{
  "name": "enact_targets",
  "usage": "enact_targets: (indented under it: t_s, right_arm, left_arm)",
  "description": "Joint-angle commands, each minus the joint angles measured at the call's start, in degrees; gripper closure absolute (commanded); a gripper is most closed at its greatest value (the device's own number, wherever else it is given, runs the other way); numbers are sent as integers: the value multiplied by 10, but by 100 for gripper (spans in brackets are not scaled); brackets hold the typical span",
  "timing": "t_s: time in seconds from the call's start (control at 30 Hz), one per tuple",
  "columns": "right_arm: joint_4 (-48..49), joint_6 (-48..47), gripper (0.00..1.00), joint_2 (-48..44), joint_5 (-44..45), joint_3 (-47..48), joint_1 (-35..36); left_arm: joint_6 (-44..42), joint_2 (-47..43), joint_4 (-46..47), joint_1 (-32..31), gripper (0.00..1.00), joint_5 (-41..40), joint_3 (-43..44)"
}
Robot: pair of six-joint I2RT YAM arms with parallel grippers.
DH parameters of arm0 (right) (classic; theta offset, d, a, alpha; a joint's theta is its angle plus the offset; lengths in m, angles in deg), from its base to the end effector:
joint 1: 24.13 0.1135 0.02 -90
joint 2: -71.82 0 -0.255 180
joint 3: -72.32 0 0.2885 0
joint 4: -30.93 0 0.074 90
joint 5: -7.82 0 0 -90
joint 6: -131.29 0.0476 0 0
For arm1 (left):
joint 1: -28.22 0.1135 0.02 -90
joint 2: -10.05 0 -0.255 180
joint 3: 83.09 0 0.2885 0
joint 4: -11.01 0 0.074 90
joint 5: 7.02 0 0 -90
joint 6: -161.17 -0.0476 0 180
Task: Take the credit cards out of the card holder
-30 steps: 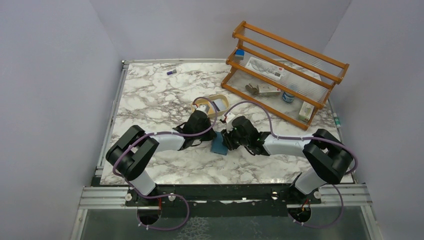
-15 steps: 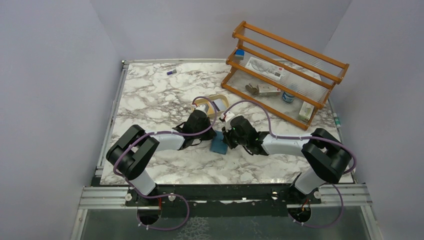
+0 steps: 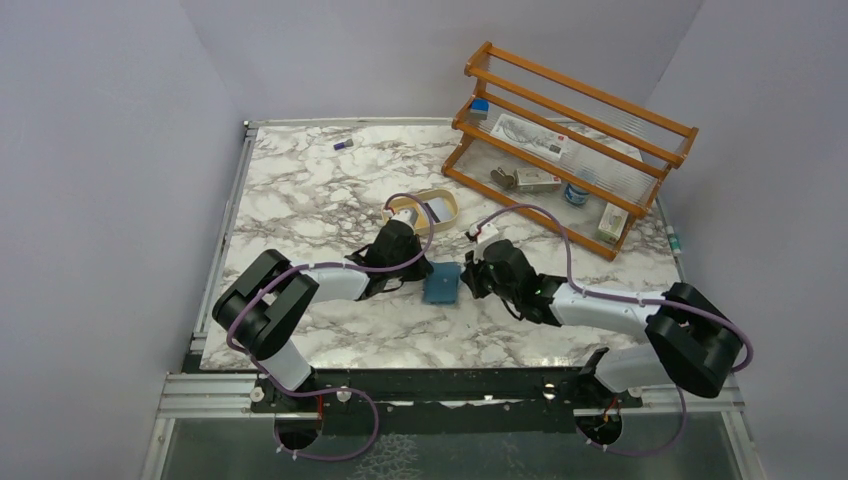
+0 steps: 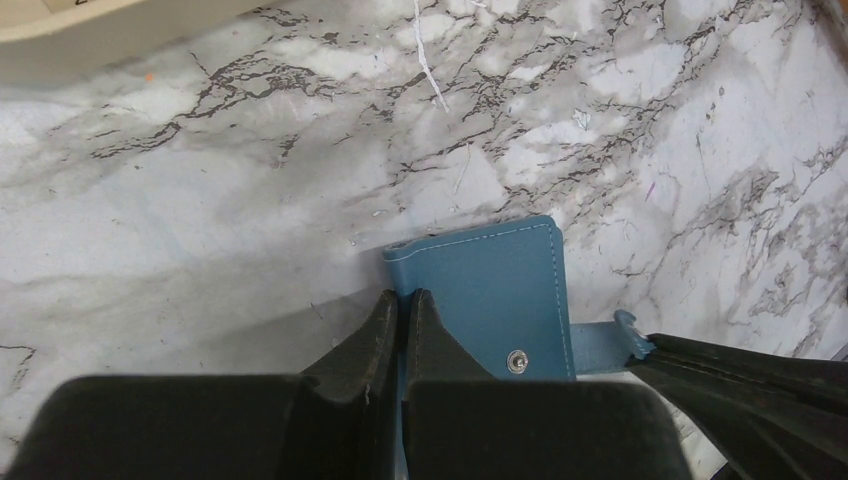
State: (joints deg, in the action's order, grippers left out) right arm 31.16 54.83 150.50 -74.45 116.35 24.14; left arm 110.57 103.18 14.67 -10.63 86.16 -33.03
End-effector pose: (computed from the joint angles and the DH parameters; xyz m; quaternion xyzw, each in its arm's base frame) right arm 0.2093 0.2250 0.1310 -0.2334 0.8518 0.1878 0.4298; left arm 0.2620 -0.2144 0.0940 0.0075 0.9038 -0.2890 0.3155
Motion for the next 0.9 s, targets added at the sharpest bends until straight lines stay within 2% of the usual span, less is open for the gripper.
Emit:
enact_targets:
  t_s: [0.0, 0.1, 0.17, 0.2, 0.27, 0.3, 0.37, 0.5, 0.77, 0.8, 0.87]
  right_arm:
    - [21, 38, 99, -42, 67, -19, -7]
    - [15, 57, 99, -48, 78, -26, -8]
    - [7, 68, 93, -39, 73, -24, -8]
    - [3, 73, 86, -33, 71, -22, -8]
    - [0, 82, 62, -25, 72, -21, -8]
    - [-1, 86, 53, -23, 73, -21, -8]
    - [2, 88, 40, -26, 64, -22, -8]
    - [5, 72, 34, -35, 37, -16, -9]
    - [40, 61, 32, -62, 15, -27, 23]
    - [40, 60, 23, -61, 13, -25, 31]
    - [29, 60, 18, -47, 20, -8, 51]
  left_arm:
    - [-16, 6, -43, 4, 100, -14, -20]
    - [-16, 1, -44, 4, 100, -17, -22]
    - [-15, 1, -43, 4, 100, -17, -23]
    - [-14, 0, -43, 4, 100, -17, -23]
    - [-13, 0, -42, 4, 100, -16, -24]
    - [-13, 0, -41, 4, 100, -16, -24]
    - [-13, -3, -41, 4, 100, -15, -25]
    - [-9, -12, -37, 4, 100, -22, -32]
    - [-4, -11, -38, 4, 100, -27, -31]
    - [-4, -10, -37, 4, 100, -27, -31]
    - [-3, -8, -38, 4, 100, -27, -31]
